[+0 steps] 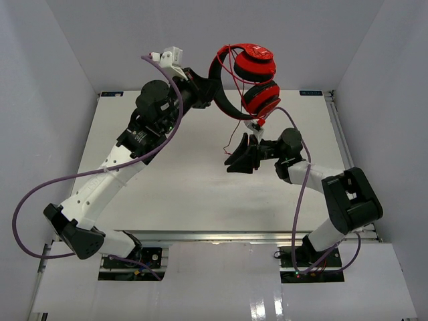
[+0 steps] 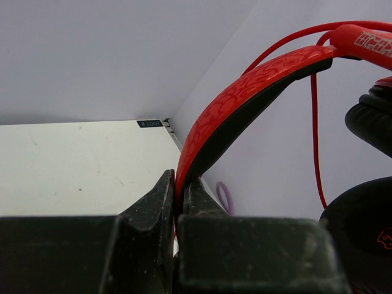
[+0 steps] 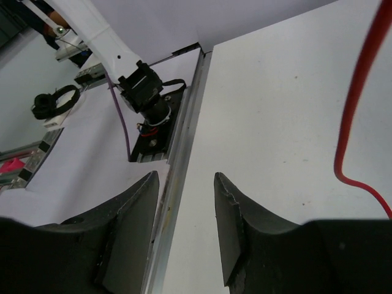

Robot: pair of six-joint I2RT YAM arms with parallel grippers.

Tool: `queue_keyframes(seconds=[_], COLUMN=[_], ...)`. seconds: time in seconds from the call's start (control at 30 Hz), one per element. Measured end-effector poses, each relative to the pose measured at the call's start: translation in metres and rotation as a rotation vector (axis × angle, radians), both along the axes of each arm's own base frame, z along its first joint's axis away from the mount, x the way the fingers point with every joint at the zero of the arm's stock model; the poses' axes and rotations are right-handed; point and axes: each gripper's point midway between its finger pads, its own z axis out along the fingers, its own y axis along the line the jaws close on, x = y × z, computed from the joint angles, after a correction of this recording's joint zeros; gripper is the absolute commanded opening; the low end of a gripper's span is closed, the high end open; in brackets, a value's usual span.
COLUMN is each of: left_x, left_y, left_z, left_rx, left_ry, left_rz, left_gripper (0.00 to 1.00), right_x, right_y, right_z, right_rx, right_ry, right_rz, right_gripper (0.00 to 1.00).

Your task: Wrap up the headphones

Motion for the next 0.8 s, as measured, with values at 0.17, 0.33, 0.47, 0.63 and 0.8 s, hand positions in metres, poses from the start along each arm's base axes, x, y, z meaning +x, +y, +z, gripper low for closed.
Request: queue_keyframes(seconds=[0.17,0.33,0.47,0.63,0.8], left_x=[0.003,0.003,0.003,0.003,0.002], left_y=[0.006,0.008,0.008,0.008,0.007], left_z=[0.001,0.0,0.0,0.0,0.001], left_rx=[0.008,0.019,0.02,0.02,0.013], left_ry=[-0.004,-0.009,-0.01,-0.009,-0.005], left_rz=[0.033,0.046,0.046,0.044,0.04], left_gripper=[0.0,0.0,0.0,0.0,0.0], right_x=[0.034,0.048,0.053,0.068,0.088], right_y=[-0.007,-0.026,-0.039,-0.038,-0.024], right_z=[-0.003,-0.009,-0.021,-0.043,-0.057], right_rx=[-0.066,-0.175,-0.236,-0.288,-0.271], right_ry=[-0.132,-0.338,-0.403,-0.357,-0.239], right_rz=[-0.182,-0.382,-0.466,-0.489,-0.512], right_gripper=[0.5,0.76,0.8,0.93,0.9])
